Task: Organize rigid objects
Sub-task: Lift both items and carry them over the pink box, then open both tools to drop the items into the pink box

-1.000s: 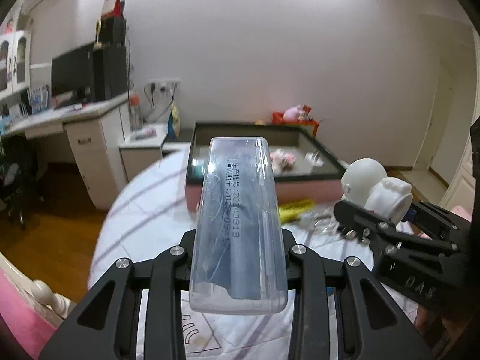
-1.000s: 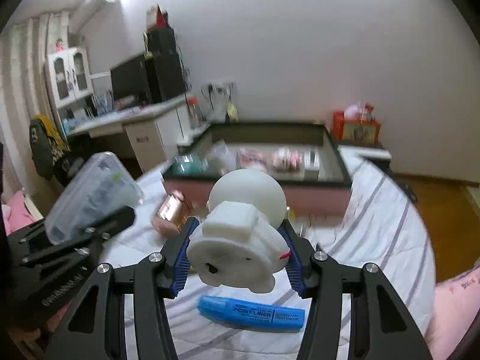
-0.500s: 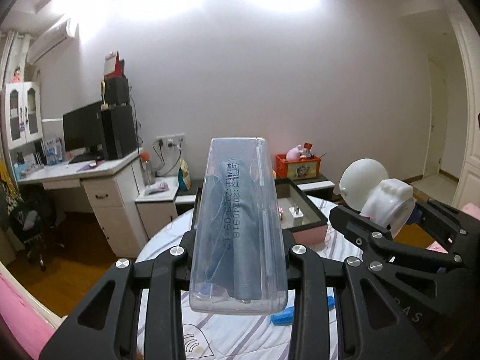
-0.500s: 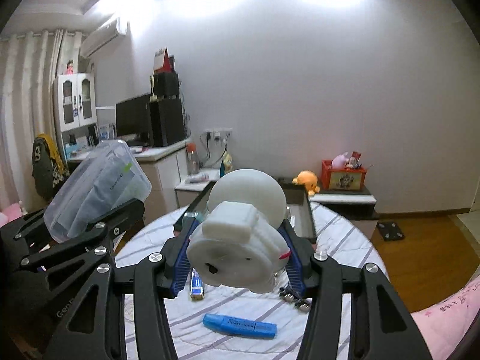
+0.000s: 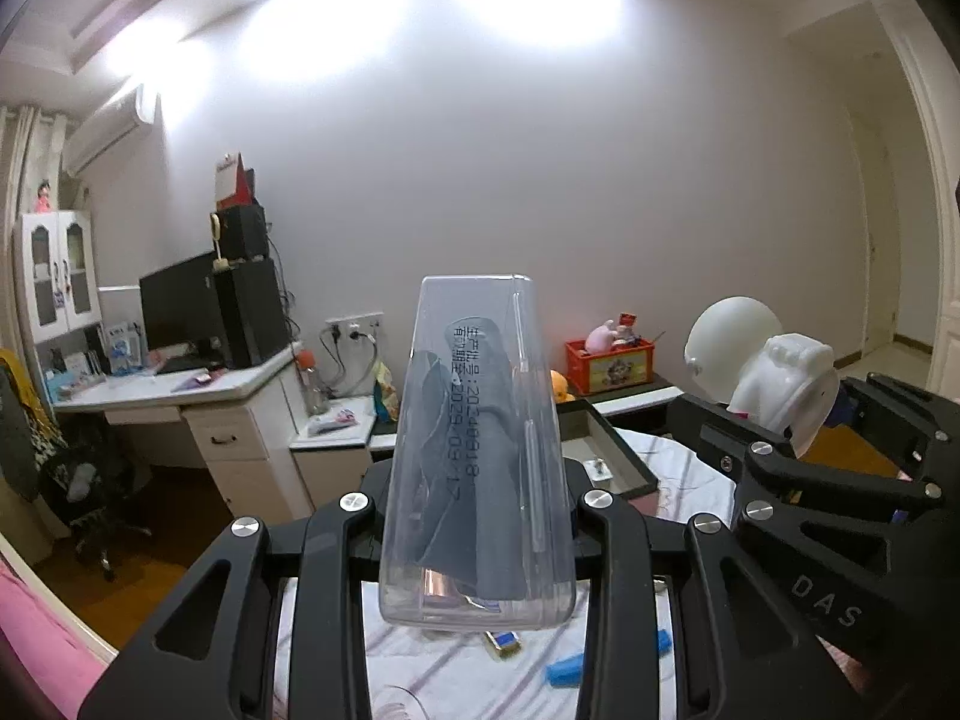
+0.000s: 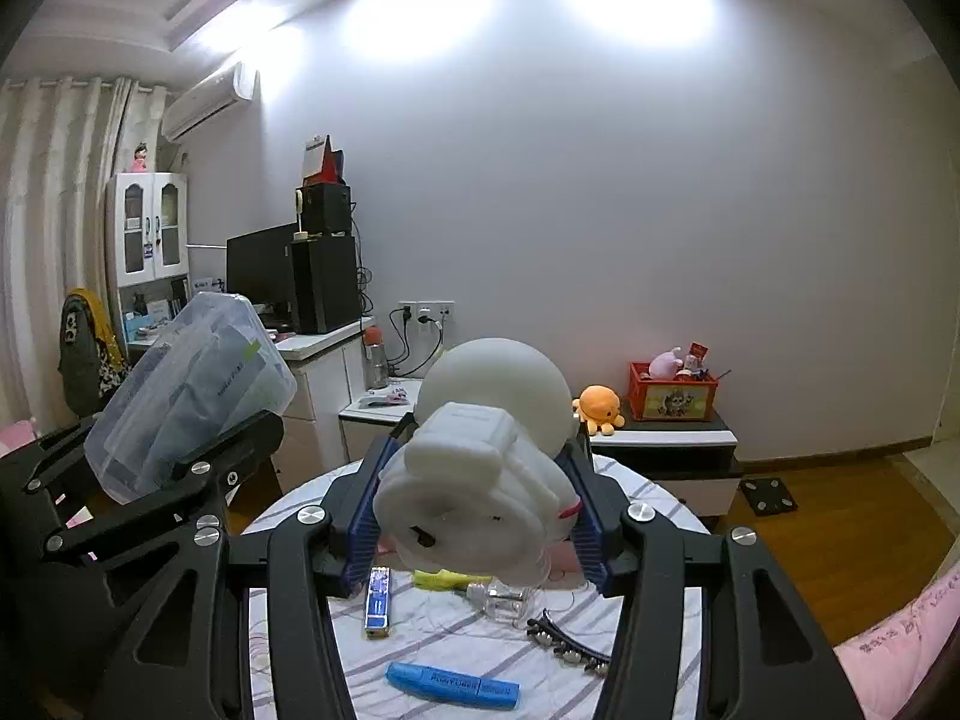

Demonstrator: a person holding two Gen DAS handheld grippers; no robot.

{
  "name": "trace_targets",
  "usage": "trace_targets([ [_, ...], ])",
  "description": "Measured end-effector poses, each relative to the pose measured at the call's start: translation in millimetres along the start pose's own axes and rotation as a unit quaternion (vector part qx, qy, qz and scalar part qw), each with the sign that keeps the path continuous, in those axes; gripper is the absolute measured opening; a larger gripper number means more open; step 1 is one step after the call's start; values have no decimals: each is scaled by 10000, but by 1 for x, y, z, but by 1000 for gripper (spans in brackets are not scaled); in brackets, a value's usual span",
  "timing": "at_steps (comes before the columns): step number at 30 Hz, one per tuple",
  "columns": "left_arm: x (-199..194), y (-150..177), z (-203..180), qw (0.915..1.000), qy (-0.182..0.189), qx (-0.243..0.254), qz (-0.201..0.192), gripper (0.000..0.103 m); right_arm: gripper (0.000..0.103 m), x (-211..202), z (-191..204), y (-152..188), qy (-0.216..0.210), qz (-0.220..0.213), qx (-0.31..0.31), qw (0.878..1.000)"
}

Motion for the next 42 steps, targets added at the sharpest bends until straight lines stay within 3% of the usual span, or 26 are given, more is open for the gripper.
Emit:
trace_targets([
  [12, 38, -21, 15, 9996, -176, 73, -203, 32, 54, 42, 8, -16, -71, -35, -147, 9999],
  [18, 93, -28, 28, 9997, -35, 60, -238, 32, 54, 79, 6, -26, 101, -9, -288, 9995],
  [26, 204, -13, 45, 9977, 282, -30, 608, 32, 54, 180, 6, -18, 285, 684, -630, 9953],
  [31, 272, 23, 47, 9880, 509, -251, 1435, 33, 54, 238, 5, 7, 401, 1311, -829, 9871],
  [39, 309, 59, 44, 9785, 485, -257, 1989, 34, 55, 289, 1, 47, 277, 2146, -950, 9717],
  [42, 314, 59, 52, 9774, 399, -233, 2065, 43, 55, 294, 0, 54, 248, 2290, -989, 9681],
])
Point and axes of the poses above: each gripper's, at about its wrist camera, not at the fingertips, and x roughly the way its jaws point, z to its left, y to its underside, the point moved 2 cm from there along x, roughly the way its jaws point, and after that the axes turned 11 degrees about y, right-handed, at the moved point
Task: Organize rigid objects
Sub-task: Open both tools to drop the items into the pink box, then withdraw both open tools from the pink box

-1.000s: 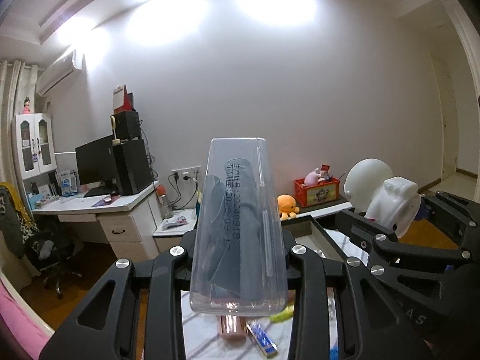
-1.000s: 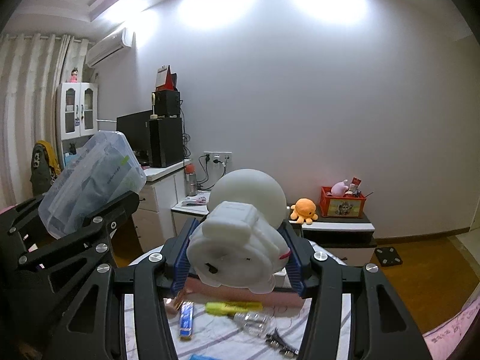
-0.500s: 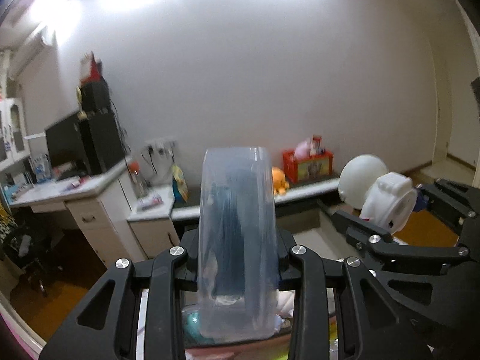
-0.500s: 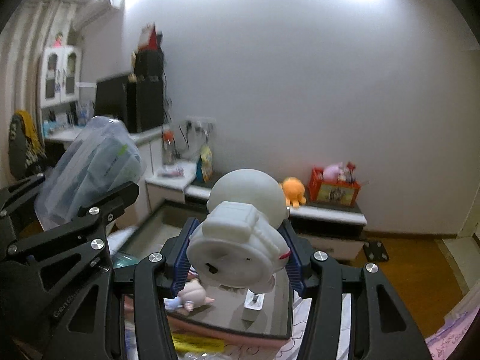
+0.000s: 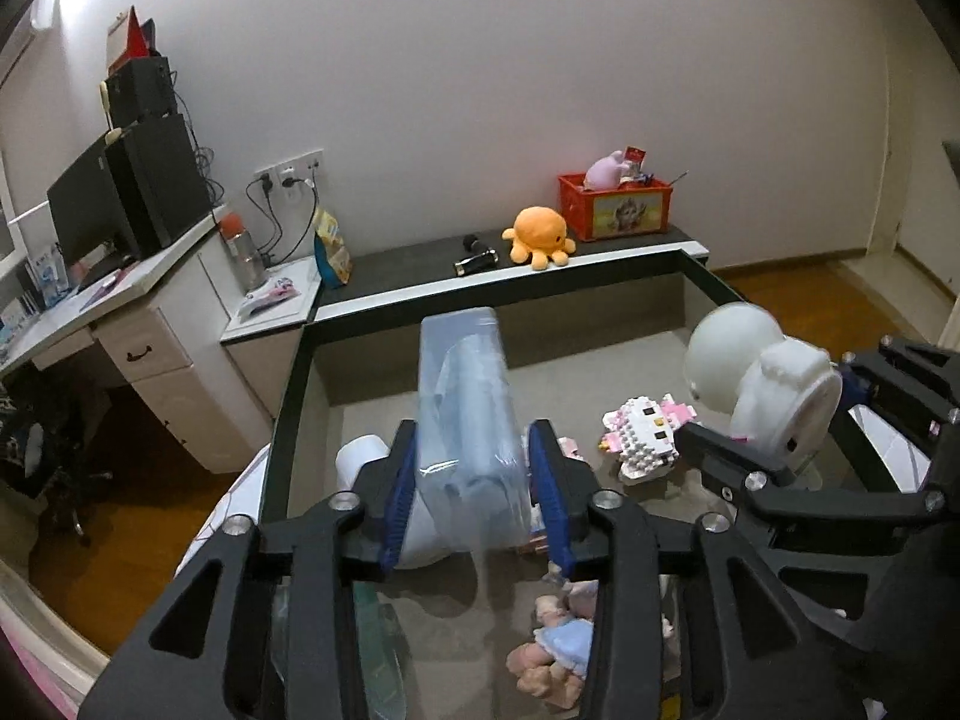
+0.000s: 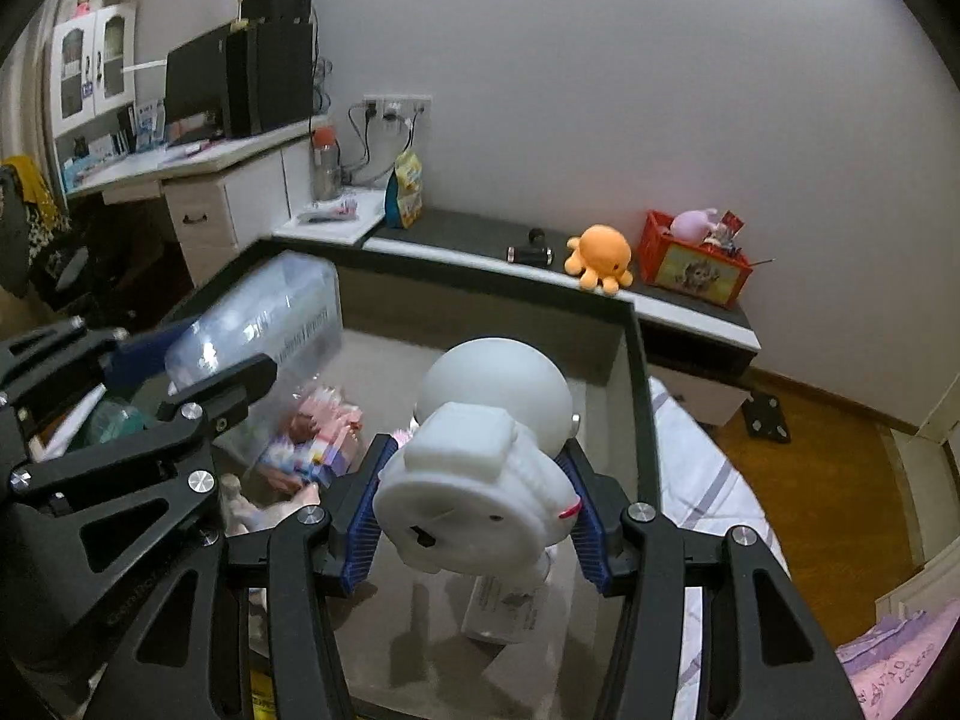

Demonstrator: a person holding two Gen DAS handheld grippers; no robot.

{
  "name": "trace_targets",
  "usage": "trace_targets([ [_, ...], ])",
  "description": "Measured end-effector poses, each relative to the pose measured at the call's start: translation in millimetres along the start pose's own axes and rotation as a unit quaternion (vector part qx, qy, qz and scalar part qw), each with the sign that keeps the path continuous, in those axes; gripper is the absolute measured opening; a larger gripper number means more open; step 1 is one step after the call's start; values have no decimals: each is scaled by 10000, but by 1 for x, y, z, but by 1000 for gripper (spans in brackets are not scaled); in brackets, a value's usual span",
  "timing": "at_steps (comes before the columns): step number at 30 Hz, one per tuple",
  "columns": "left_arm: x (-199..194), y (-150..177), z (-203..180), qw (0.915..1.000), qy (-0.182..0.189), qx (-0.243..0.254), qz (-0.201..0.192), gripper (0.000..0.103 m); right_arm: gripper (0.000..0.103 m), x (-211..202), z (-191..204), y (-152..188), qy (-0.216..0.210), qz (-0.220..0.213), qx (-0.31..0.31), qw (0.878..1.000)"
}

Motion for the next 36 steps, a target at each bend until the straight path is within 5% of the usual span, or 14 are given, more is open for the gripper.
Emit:
trace_targets([
  [4, -14, -2, 9, 9998, -154, -109, -105, 69, 57, -2, -5, 2, -71, -1, 131, 9999],
  [8, -40, 2, 18, 9988, -271, -268, -313, 89, 80, -16, -14, 1, -12, -161, 297, 9994],
  [15, -120, 14, 12, 9940, -447, -248, -962, 99, 81, -77, -15, 8, -78, -604, 407, 9973],
  [22, -235, 38, -6, 9766, -609, -290, -2040, 103, 85, -183, -16, 31, -22, -1603, 701, 9846],
  [27, -291, 61, -28, 9609, -885, -88, -2623, 103, 102, -250, -16, 58, 124, -2218, 902, 9708],
  [36, -332, 91, -54, 9564, -538, -71, -2871, 103, 103, -309, -20, 103, 507, -2646, 1067, 9571],
])
Point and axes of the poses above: each gripper's, at about its wrist camera, not at the fingertips, and x roughly the way its jaws point, z to its left, y to its underside, the point moved 2 cm from there along x, roughly the way its jaws point, and after that the axes turned 11 degrees about y, right-handed, at the moved point
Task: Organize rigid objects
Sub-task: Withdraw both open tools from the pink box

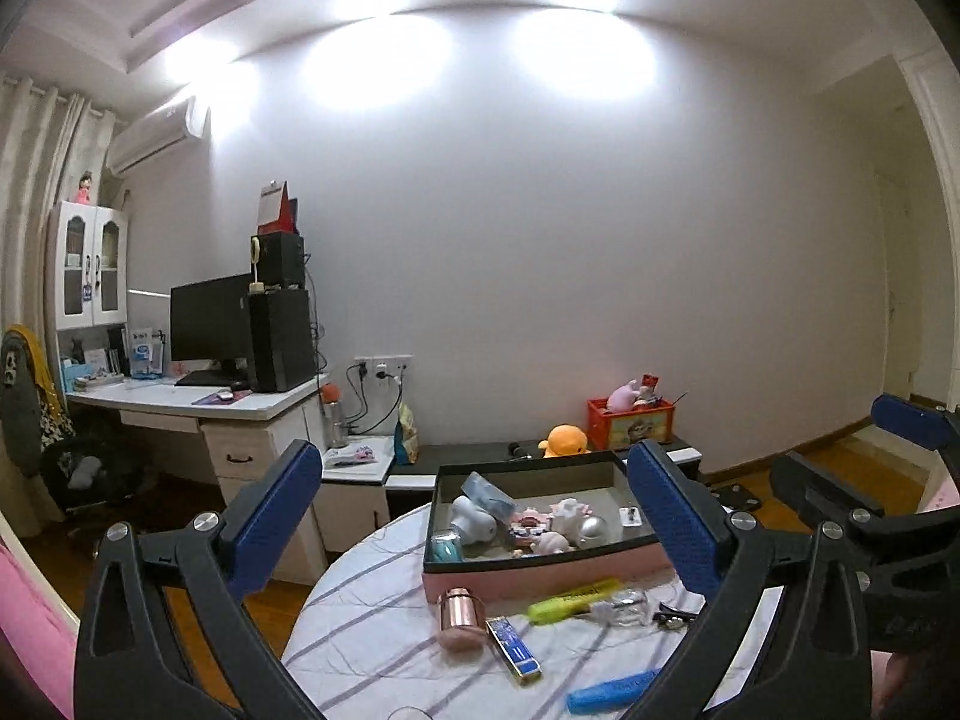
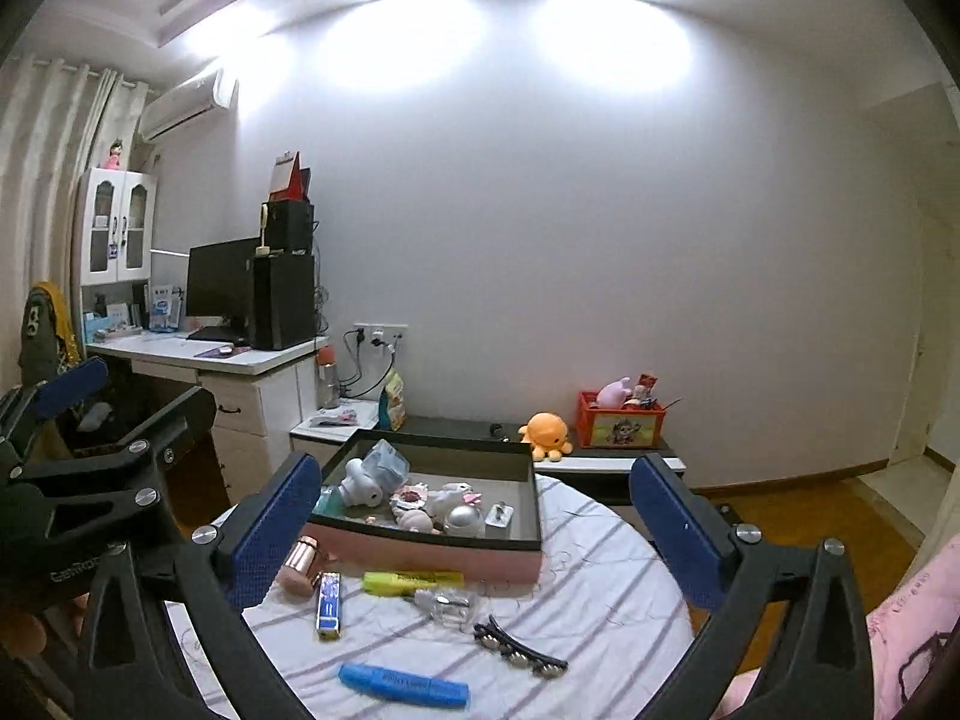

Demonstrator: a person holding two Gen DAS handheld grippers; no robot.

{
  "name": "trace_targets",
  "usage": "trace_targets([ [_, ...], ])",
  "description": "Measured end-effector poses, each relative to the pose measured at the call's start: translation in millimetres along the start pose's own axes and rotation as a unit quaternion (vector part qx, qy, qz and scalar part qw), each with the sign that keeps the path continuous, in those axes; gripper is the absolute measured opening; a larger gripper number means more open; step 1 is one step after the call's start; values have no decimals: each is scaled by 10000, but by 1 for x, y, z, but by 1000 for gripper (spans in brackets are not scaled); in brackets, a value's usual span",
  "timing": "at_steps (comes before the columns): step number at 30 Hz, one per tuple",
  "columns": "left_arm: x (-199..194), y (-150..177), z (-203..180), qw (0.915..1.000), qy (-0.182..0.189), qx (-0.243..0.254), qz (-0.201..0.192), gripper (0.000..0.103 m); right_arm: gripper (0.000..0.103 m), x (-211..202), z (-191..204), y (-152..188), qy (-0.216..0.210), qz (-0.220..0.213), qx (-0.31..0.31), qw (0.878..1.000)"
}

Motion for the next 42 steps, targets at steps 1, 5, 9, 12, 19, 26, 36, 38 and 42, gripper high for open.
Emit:
trace_targets([
  [1, -5, 0, -2, 10000, 15, 28, -27, 103, 103, -5, -1, 1, 11, -20, 26, 10000],
  [5, -15, 2, -9, 9999, -20, 99, -85, 103, 103, -19, -8, 6, 58, -76, 82, 9999],
  [9, -20, 5, -11, 9999, -23, 77, -81, 103, 103, -27, -9, 10, 84, -74, 73, 9999],
  [12, -19, 9, -11, 10000, -25, 68, -22, 103, 103, -31, -8, 14, 105, -46, 58, 9999],
  [19, -10, 30, -6, 9993, 184, -84, 305, 103, 103, -25, -7, 27, 93, 174, -32, 9998],
  [26, 24, 79, -1, 9912, 375, -226, 1249, 103, 103, 4, -6, 59, 62, 723, -36, 9974],
  [36, 76, 128, 26, 9718, 330, -904, 2152, 103, 103, 57, -3, 108, -1, 1606, -51, 9870],
  [38, 86, 135, 34, 9685, 198, -970, 2286, 103, 103, 67, -6, 112, 15, 1688, -25, 9856],
  [42, 111, 147, 46, 9621, 52, -932, 2562, 103, 103, 87, -6, 118, 43, 1868, 29, 9824],
])
Point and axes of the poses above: each gripper's, at about its wrist camera, not at the fingertips, and x roughly the way its jaws point, z to its left, y to its underside, the point moved 2 cm from there along x, roughly the way its jaws point, and after that the axes turned 11 degrees about y, right-handed, at the moved point
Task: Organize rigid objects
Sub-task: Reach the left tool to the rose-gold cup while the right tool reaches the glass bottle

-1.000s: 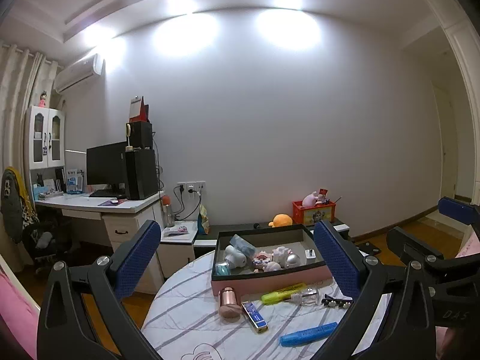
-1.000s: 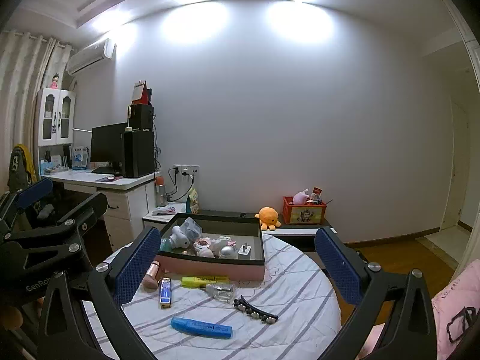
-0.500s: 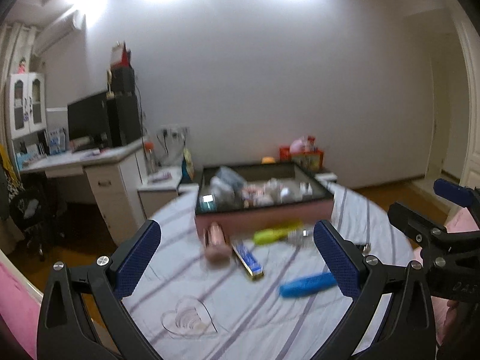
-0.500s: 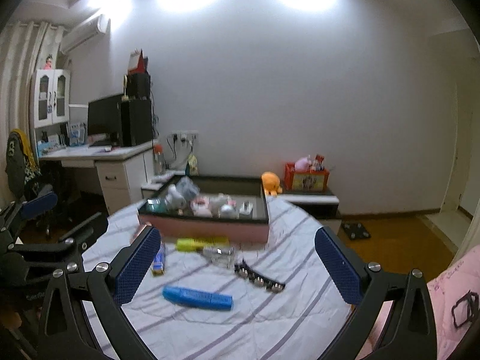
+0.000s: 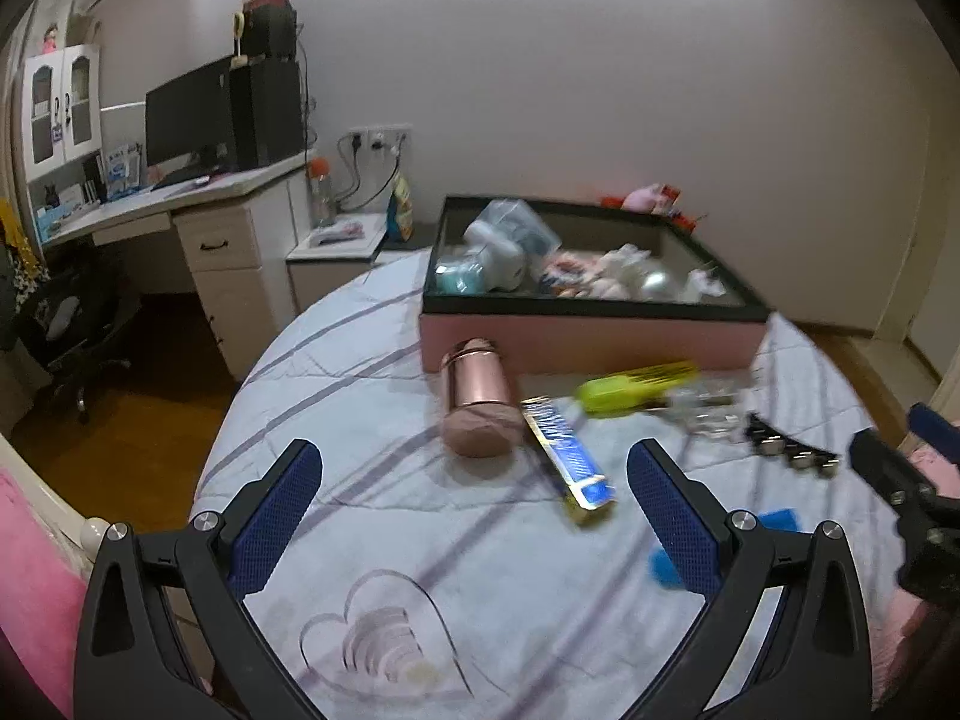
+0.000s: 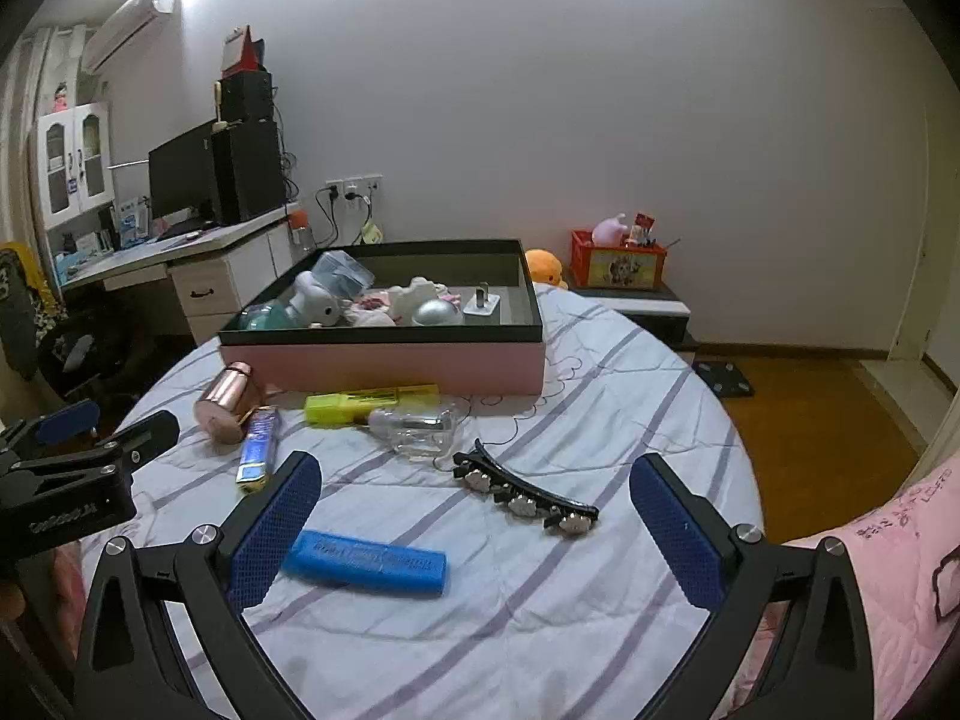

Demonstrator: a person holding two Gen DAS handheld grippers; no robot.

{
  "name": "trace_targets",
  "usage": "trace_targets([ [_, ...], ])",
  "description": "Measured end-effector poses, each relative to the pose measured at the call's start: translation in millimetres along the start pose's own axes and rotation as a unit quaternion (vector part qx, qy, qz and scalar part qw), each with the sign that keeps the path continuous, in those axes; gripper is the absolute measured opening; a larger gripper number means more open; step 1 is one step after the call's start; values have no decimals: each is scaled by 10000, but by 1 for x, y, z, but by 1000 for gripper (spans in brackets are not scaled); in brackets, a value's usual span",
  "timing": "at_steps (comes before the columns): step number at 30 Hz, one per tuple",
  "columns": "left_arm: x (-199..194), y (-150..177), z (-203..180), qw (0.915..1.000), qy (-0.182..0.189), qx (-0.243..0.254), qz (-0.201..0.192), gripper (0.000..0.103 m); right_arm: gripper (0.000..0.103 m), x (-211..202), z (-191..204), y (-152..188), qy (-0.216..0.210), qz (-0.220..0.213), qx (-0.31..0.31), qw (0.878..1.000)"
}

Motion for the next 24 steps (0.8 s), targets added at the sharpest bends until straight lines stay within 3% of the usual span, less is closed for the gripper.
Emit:
trace_targets([
  [10, 70, -20, 24, 9984, -129, -76, 548, 101, 103, 51, 7, -11, 7, 346, -78, 9994],
  [15, 87, -22, 35, 9964, 45, -246, 814, 90, 103, 67, 13, -16, -22, 461, -142, 9988],
  [16, 90, -22, 36, 9959, 71, -264, 865, 87, 103, 69, 14, -17, -23, 477, -154, 9987],
  [22, 102, -21, 36, 9936, 143, -195, 1105, 47, 103, 79, 17, -18, -35, 584, -193, 9981],
  [24, 101, -21, 35, 9938, 156, -170, 1084, 47, 103, 82, 17, -17, -32, 639, -206, 9977],
])
Point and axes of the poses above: each gripper's, at about its wrist camera, not at the fingertips, and x roughly the way its jaws point, z to its left, y to its underside, the point moved 2 cm from there along x, roughly the way its jaws point, and after that the axes turned 11 degrees about y, right-handed, at the moved point
